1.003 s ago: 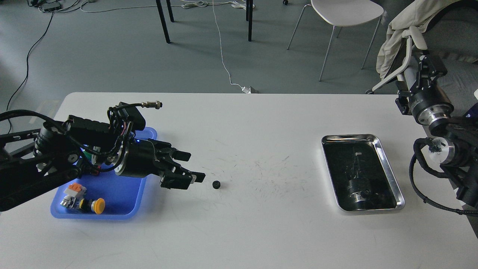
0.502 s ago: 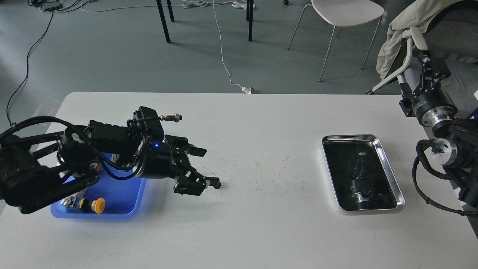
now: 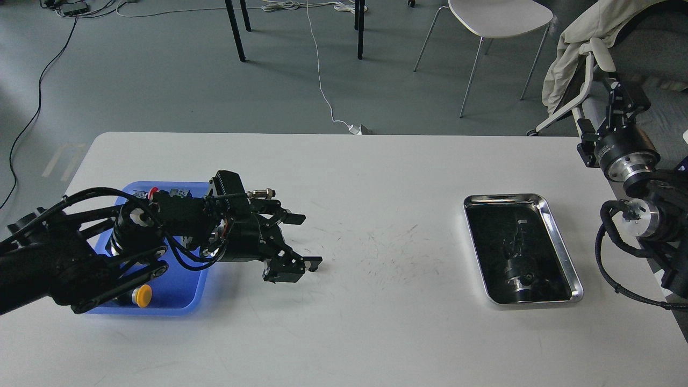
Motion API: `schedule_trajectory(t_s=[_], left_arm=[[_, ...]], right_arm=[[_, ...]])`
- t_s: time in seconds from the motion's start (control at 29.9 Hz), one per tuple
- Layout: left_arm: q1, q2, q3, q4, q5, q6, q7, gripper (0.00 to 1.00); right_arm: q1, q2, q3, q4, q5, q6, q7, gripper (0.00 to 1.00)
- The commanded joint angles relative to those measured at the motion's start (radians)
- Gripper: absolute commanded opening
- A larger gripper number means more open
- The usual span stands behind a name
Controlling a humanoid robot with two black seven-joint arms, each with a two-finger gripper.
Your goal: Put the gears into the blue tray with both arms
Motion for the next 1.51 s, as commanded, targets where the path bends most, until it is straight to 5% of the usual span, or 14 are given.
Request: schedule_trajectory(t_s=[0.0, 0.8, 1.47], left_arm=[[0.011, -0.018, 0.006, 0.013, 0.034, 0.015, 0.0, 0.94], [0.126, -0.132, 0.011, 0.159, 0.034, 0.15, 0.0, 0.87], [0.138, -0.132, 0.014, 0.202, 0.034, 0.184, 0.0, 0.7]], right_arm=[[-0.003, 0.0, -0.001, 0.0, 0.0, -0.006, 0.0, 0.94], [-0.006, -0.011, -0.006, -0.008, -0.005, -0.009, 0.0, 0.94], [-0.003, -0.002, -0.027, -0.031, -0.003, -0.009, 0.0, 0.94]])
